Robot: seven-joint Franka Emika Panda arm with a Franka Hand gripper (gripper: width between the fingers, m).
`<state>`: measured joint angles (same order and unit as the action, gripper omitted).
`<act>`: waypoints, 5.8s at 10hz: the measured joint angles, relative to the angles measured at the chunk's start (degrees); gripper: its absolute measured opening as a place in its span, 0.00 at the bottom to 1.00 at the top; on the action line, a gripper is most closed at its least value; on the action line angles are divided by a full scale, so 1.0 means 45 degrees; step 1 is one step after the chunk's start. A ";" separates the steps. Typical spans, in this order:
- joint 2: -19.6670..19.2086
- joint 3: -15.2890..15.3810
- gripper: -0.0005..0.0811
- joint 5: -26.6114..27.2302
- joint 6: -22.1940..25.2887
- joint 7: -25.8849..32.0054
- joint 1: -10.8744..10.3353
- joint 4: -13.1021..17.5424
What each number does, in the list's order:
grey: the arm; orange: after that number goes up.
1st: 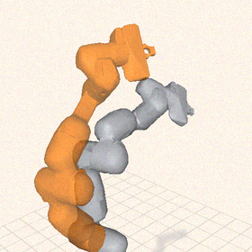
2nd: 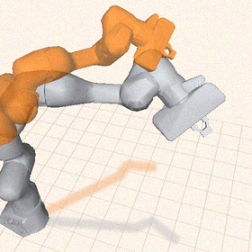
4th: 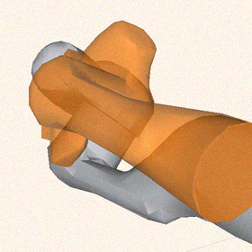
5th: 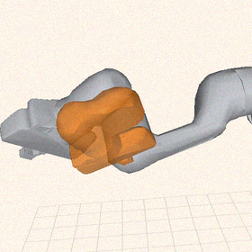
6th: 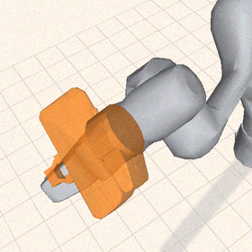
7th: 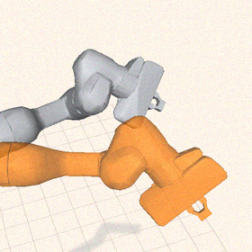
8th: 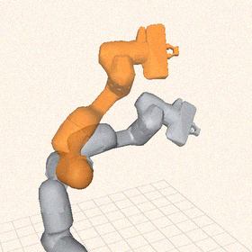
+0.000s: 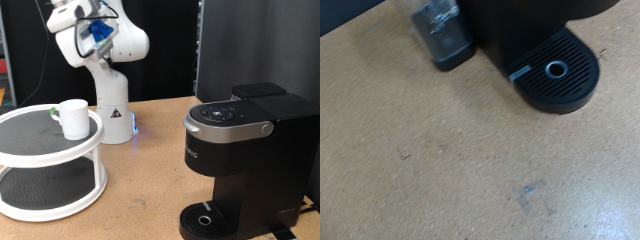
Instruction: Make a cup of coffee with the keurig machine
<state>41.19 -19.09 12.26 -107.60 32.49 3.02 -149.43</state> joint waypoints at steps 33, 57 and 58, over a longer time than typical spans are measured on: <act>0.2861 -0.5495 0.02 -0.1722 -0.2284 0.4728 0.2117 -0.2635; 0.1267 -0.7920 1.00 -0.1836 -0.3723 0.8187 0.1436 -0.3756; 0.1267 -0.7928 1.00 -0.1902 -0.3714 0.8195 0.1486 -0.3767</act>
<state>46.89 -54.77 3.70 -124.32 69.37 9.71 -166.39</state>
